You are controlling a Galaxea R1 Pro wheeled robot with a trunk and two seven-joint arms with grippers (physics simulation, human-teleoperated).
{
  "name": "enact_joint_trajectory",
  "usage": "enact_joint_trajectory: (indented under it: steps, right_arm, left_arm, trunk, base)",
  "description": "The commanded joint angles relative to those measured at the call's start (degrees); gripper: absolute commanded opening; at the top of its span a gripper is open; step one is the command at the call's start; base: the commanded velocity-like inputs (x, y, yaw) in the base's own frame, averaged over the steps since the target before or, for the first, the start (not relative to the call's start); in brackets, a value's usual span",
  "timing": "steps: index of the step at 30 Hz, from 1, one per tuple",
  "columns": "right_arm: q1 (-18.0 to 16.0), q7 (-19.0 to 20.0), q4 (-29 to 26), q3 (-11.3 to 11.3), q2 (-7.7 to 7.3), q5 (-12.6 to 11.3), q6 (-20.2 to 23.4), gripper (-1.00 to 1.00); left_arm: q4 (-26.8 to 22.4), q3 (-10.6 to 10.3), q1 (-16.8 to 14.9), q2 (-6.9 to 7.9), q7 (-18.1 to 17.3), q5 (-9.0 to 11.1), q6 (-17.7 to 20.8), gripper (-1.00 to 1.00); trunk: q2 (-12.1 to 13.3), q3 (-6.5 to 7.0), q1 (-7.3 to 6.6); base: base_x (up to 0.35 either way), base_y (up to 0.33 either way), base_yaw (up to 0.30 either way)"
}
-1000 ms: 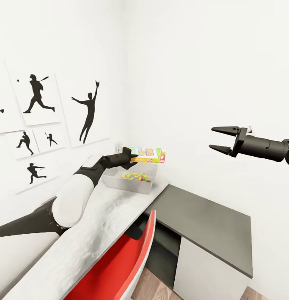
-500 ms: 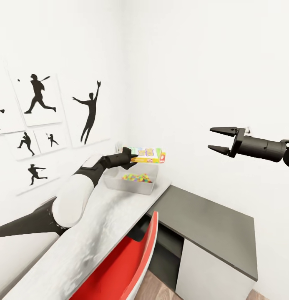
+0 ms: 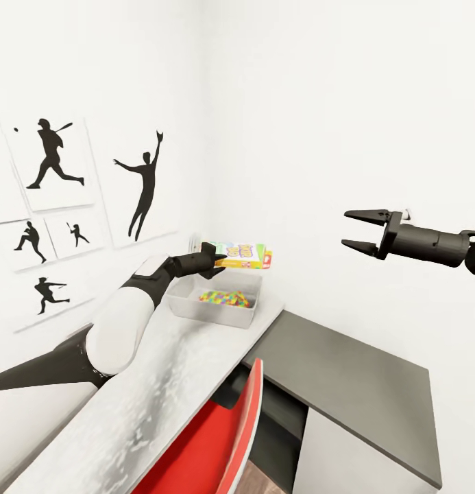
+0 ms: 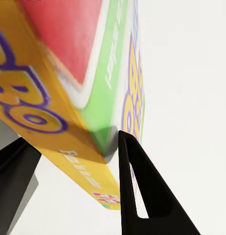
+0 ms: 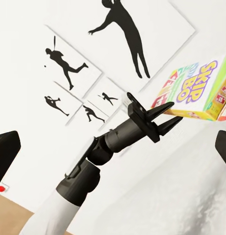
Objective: Put all the toys in the child's room - the three board games (two on the bed and one on the table), the two jigsaw puzzles on the table, and the tennis ball on the table - inside the toy box on the table in the child's room.
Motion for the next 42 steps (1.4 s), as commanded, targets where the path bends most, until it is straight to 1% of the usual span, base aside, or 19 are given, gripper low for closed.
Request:
enact_joint_trajectory:
  steps: [1, 16, 25, 33, 42]
  right_arm:
    - [-0.08, -0.54, 0.0, 0.08, -0.05, -0.6, 0.01, 1.0]
    - [-0.08, -0.54, 0.1, 0.19, 0.0, -0.66, 0.04, 1.0]
    - [-0.08, -0.54, 0.39, 0.31, 0.0, -0.67, 0.01, 1.0]
    - [-0.08, -0.54, 1.15, 0.36, 0.07, -0.67, 0.08, 1.0]
    - [-0.08, -0.54, 1.59, 0.36, 0.31, -0.67, 0.08, 1.0]
  left_arm:
    - [-0.1, 0.29, -0.05, -0.04, 0.47, 0.45, 0.2, -1.0]
    - [-0.09, 0.32, -0.05, -0.04, 0.41, 0.45, 0.08, -1.0]
    - [-0.11, 0.14, -0.05, -0.04, 0.41, 0.45, 0.13, -1.0]
    - [-0.1, 0.08, -0.05, -0.04, 0.41, 0.45, 0.17, -1.0]
    - [-0.11, 0.04, -0.05, -0.04, 0.41, 0.44, 0.15, -1.0]
  trunk:
    - [-0.08, -0.1, 0.03]
    - [-0.08, -0.1, 0.03]
    - [-0.08, -0.1, 0.03]
    - [-0.08, -0.11, 0.03]
    - [-0.08, -0.63, 0.03]
  base:
    - [0.058, 0.016, 0.0]
    - [0.047, 0.002, 0.001]
    - [0.002, 0.0, 0.159]
    - [0.0, 0.0, 0.029]
    - [0.118, 0.0, 0.001]
